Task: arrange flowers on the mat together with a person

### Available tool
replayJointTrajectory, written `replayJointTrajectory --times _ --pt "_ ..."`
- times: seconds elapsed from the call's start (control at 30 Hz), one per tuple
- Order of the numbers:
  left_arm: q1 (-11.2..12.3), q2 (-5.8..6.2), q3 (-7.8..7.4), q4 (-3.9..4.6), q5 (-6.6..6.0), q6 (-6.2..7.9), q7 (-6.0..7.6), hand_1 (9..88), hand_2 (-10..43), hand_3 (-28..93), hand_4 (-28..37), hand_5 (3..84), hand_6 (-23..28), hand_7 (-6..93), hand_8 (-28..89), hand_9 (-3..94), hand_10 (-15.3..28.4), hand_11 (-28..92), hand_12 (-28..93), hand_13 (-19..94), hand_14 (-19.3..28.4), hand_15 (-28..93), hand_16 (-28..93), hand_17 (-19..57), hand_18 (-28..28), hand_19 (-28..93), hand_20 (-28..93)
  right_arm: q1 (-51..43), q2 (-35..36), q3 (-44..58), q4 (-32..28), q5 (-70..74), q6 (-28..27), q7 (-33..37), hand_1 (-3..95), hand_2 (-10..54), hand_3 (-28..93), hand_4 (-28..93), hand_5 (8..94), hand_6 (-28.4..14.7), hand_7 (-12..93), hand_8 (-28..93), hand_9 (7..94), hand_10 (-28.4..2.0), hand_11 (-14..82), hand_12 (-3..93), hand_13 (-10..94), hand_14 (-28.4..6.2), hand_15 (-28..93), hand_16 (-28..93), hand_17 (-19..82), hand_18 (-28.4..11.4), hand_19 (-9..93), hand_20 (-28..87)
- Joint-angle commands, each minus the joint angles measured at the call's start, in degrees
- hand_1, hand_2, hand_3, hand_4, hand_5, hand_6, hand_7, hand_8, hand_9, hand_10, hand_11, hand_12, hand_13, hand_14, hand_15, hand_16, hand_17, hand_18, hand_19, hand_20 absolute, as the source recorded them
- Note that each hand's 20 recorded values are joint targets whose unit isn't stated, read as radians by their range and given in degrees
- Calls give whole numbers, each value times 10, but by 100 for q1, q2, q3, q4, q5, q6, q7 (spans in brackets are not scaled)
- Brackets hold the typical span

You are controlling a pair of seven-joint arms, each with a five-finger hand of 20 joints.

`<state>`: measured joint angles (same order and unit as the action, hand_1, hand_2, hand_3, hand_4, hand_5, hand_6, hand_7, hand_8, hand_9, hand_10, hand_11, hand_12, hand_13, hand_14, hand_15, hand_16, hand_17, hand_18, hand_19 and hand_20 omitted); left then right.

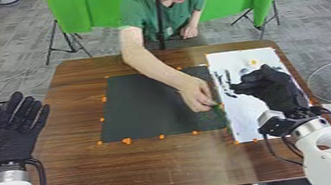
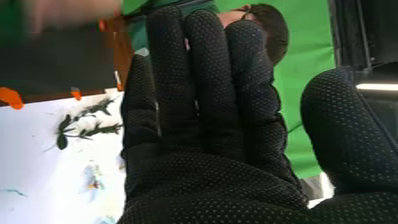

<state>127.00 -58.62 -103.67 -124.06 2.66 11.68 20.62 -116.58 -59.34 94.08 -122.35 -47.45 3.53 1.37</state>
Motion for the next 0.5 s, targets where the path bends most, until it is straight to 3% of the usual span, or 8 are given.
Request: replayJointTrajectory --times 0.03,0.3,0.5 --pt "67 13 9 48 -8 -27 -23 359 112 672 -283 552 66 272 -112 533 169 293 184 396 177 577 -4 -51 154 387 192 32 15 -16 51 -3 -48 -9 273 114 721 -228 639 -5 428 -137 707 -125 229 226 606 -117 351 237 213 -163 343 225" --pt "62 -31 -3 38 2 -46 9 359 112 673 -283 552 67 274 -111 532 168 295 185 396 177 577 -5 -51 154 388 192 81 15 -58 58 15 -35 -13 271 115 721 -228 639 -5 427 -137 707 -125 228 226 605 -117 351 237 212 -164 344 225" --pt "87 -37 1 27 -59 -57 56 358 112 674 -283 553 67 275 -112 532 168 296 185 396 176 576 -6 -51 154 388 192 94 18 -55 64 12 -35 -10 271 115 721 -228 639 -5 428 -137 706 -125 229 226 605 -117 351 237 212 -164 344 225"
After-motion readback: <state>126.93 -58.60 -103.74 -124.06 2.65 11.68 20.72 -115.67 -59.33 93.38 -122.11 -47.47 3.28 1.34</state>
